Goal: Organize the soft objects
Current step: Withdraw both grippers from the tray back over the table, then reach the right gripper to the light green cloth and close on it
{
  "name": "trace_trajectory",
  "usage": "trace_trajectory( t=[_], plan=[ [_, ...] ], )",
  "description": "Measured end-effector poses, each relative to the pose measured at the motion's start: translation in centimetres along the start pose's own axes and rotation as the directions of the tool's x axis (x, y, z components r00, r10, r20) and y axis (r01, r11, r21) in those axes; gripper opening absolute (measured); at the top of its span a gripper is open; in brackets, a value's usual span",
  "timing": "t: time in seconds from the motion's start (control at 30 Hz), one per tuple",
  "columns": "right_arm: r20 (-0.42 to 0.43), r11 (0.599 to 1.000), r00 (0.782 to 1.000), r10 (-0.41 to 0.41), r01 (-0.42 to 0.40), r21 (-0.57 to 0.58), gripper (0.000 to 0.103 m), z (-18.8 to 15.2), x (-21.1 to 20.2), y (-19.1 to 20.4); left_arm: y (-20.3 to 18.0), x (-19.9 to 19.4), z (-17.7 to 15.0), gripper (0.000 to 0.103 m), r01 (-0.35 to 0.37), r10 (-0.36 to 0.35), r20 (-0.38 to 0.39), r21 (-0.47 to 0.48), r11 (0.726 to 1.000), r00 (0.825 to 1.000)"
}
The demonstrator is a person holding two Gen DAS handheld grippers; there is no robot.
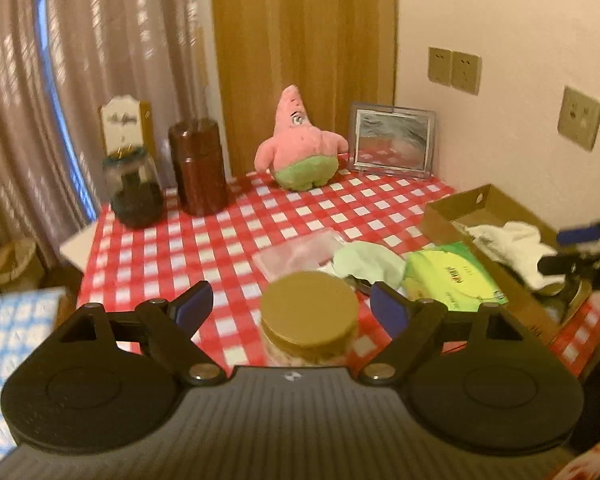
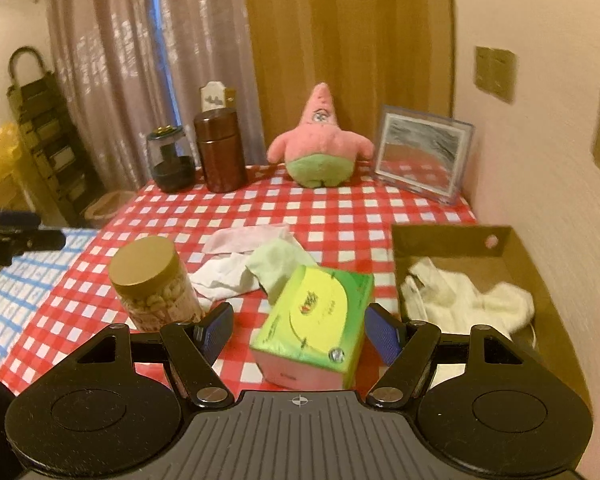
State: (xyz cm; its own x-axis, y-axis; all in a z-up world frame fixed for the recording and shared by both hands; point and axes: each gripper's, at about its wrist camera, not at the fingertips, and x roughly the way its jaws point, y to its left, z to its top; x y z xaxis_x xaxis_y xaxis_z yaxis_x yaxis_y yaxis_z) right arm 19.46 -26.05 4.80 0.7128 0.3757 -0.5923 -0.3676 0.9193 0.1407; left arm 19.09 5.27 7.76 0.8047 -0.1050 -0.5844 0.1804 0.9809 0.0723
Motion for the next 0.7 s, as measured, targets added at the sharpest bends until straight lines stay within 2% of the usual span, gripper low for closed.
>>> trace_trajectory(
  t=[0.07, 0.2, 0.33, 0.43, 0.53, 0.7],
  plan=[
    [-0.007, 1.0, 1.0, 0.004, -0.004, -0.02, 0.072, 0.7, 0.6, -0.1, 0.4, 0.6, 0.6, 0.084, -0.001, 0.001, -0.001, 0.03, 1.0, 1.0],
    [-0.023, 0.999, 1.0, 0.015, -0.016, -0.035, 0.072, 2.0, 1.9, -0.3, 1.7, 1.9, 2.1, 0.084, 0.031, -0.031, -0.015, 0.012, 0.999, 0.999],
    [-0.052, 0.997, 0.998, 0.029, -0.032, -0.066, 0.072, 3.4, 3.8, -0.5, 2.5, 3.3, 3.3, 0.084, 0.033, -0.032, -0.027, 0.025, 0.999, 0.999],
    [-0.08, 0.993, 0.995, 0.057, -0.065, -0.099, 0.072, 4.6, 5.3, -0.5, 3.2, 4.4, 4.3, 0.084, 0.048, -0.046, -0.044, 0.028, 0.998, 0.998],
    [-0.119, 0.981, 0.989, 0.084, -0.103, -0.163, 0.072, 5.8, 7.1, -0.4, 3.6, 5.8, 5.1, 0.084, 0.056, -0.052, -0.055, 0.079, 0.995, 0.997],
    [-0.217, 0.955, 0.969, 0.117, -0.17, -0.244, 0.072, 7.5, 11.3, -0.8, 4.8, 9.9, 6.1, 0.084, 0.094, -0.074, -0.144, 0.138, 0.986, 0.987]
  ],
)
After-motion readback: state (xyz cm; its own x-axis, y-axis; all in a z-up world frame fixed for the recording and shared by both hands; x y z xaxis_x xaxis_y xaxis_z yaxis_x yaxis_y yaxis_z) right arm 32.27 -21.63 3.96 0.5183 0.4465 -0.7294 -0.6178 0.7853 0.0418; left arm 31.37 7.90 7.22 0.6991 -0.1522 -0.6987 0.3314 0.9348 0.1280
